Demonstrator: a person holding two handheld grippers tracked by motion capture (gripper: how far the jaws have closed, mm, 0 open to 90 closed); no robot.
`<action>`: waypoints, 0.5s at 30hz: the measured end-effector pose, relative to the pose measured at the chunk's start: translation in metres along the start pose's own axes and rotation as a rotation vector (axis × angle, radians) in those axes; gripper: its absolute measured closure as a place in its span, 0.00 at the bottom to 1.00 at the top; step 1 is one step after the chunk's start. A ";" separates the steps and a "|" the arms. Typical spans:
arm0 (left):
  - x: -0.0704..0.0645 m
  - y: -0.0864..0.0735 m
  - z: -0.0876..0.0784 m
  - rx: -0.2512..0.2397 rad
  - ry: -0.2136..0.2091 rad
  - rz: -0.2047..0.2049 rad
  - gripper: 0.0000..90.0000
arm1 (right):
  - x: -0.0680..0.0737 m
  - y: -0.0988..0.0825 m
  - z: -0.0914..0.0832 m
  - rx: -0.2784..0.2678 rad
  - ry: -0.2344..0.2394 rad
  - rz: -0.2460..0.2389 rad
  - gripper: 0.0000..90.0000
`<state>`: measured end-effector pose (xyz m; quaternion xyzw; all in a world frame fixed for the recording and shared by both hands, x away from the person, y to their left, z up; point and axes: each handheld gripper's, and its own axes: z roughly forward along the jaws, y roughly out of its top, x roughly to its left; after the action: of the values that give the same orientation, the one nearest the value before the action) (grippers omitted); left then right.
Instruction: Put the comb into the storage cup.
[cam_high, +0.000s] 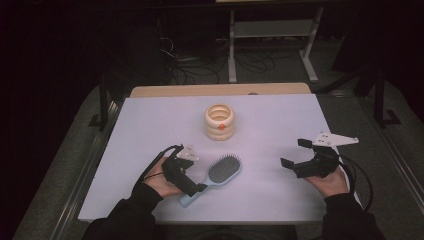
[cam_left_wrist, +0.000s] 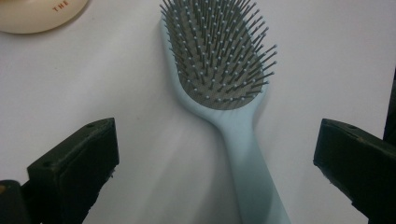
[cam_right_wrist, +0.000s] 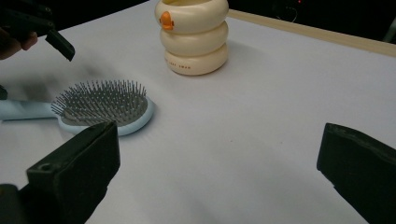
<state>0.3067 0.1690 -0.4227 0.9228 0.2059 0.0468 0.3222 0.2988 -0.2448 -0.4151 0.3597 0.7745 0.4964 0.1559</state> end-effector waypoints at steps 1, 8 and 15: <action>0.000 0.000 0.001 0.005 -0.001 0.001 0.00 | 0.000 0.000 0.000 0.000 0.000 0.000 0.00; -0.005 0.001 0.007 0.015 0.001 -0.004 0.00 | 0.000 0.000 0.000 0.000 0.000 0.000 0.00; -0.009 0.002 0.018 0.048 0.003 -0.004 0.00 | 0.000 0.000 0.001 0.004 0.003 -0.002 0.00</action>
<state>0.3029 0.1530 -0.4352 0.9298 0.2094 0.0426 0.2996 0.2990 -0.2444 -0.4155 0.3587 0.7759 0.4954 0.1545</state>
